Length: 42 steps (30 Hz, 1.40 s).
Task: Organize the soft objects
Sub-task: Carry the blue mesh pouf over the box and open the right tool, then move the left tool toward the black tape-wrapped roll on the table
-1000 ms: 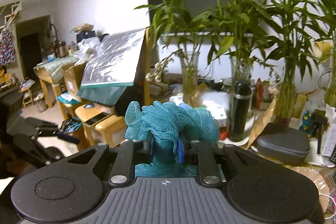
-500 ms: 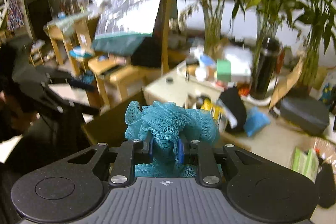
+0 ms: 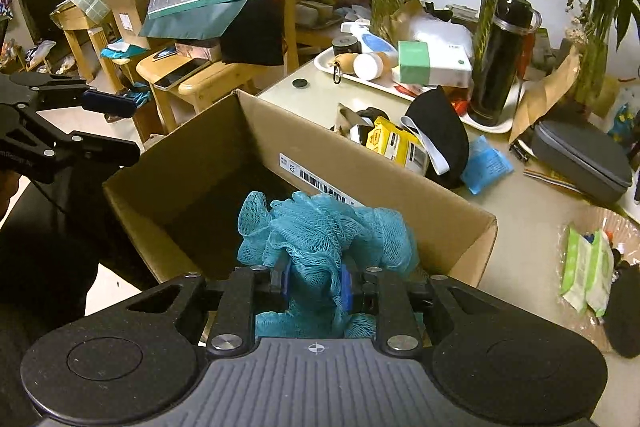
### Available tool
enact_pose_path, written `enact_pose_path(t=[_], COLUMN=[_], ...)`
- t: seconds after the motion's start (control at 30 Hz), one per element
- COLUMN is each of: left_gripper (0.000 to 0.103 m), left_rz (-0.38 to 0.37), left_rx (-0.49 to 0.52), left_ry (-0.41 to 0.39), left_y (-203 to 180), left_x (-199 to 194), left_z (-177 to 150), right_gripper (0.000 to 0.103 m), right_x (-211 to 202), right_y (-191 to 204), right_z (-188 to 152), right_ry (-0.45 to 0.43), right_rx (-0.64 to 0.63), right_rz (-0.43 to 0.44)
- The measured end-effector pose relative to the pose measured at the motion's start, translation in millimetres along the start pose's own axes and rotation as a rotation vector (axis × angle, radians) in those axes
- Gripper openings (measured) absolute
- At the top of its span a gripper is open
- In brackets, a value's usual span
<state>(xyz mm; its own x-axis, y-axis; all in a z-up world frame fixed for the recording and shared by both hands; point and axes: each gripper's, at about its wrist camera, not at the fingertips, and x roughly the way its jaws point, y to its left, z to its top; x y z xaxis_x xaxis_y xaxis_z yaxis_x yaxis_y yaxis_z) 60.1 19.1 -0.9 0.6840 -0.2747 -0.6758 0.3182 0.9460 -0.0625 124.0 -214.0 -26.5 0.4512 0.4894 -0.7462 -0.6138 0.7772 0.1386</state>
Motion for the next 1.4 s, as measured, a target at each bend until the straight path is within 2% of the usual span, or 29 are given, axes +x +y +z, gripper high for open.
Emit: enact_pose_path(t=[0.07,0.17,0.2,0.23,0.27,0.3,0.43,0.5,0.67,0.87,1.03,1.17,1.3,1.4], left_gripper=[0.078,0.078,0.078,0.078,0.078,0.078,0.078,0.078,0.078,0.078,0.078,0.078,0.078,0.078], left_rz=[0.000,0.001,-0.001,-0.002,-0.003,-0.003,-0.002,-0.006,-0.032,-0.160,-0.234,-0.324,-0.274,-0.271], left_rx=[0.000,-0.004,-0.005,-0.006,-0.005,-0.004,-0.007,-0.022,-0.122,-0.324,-0.410,-0.452,-0.402,-0.403], left_ry=[0.001,0.003,0.003,0.004,0.004,0.003,-0.007,-0.021,-0.026,0.001,0.052,0.100,0.102,0.103], left_y=[-0.4,-1.9,-2.1,-2.1,-2.3,-2.6,-2.1,0.2,15.8,46.8,60.0,58.9,45.9,46.2], left_x=[0.8,1.8,2.3,2.8,3.1,3.4,4.6,4.4,12.3,34.3,52.4,61.5,56.8,54.9], left_z=[0.3,0.8,0.8,0.6,0.5,0.2,1.0,1.1,3.2,0.6,-5.6,-14.2,-15.8,-17.6], right_gripper=[0.033,0.051,0.069,0.080,0.099,0.103,0.103,0.103,0.103,0.103,0.103,0.103,0.103,0.103], right_x=[0.7,-1.8,-4.2,-7.0,-10.9,-15.3,-25.7,-27.2,-25.6,-14.6,-3.9,-4.7,-3.0,-1.7], right_y=[-0.4,-4.0,-5.6,-6.8,-8.4,-10.0,-21.8,-27.8,-37.5,-54.0,-69.2,-67.1,-67.8,-69.8], right_z=[0.2,1.6,1.6,2.2,1.9,1.3,2.3,1.3,-8.0,-19.6,-31.3,-30.3,-29.7,-29.3], right_ry=[0.002,-0.025,-0.040,-0.060,-0.089,-0.123,-0.179,-0.183,-0.166,-0.140,-0.142,-0.148,-0.150,-0.158], right_rx=[0.001,0.015,0.026,0.040,0.048,0.053,0.119,0.162,0.234,0.382,0.528,0.522,0.511,0.509], right_rz=[0.001,0.019,0.029,0.028,0.018,0.010,-0.039,-0.085,-0.129,-0.087,0.038,0.041,0.047,0.054])
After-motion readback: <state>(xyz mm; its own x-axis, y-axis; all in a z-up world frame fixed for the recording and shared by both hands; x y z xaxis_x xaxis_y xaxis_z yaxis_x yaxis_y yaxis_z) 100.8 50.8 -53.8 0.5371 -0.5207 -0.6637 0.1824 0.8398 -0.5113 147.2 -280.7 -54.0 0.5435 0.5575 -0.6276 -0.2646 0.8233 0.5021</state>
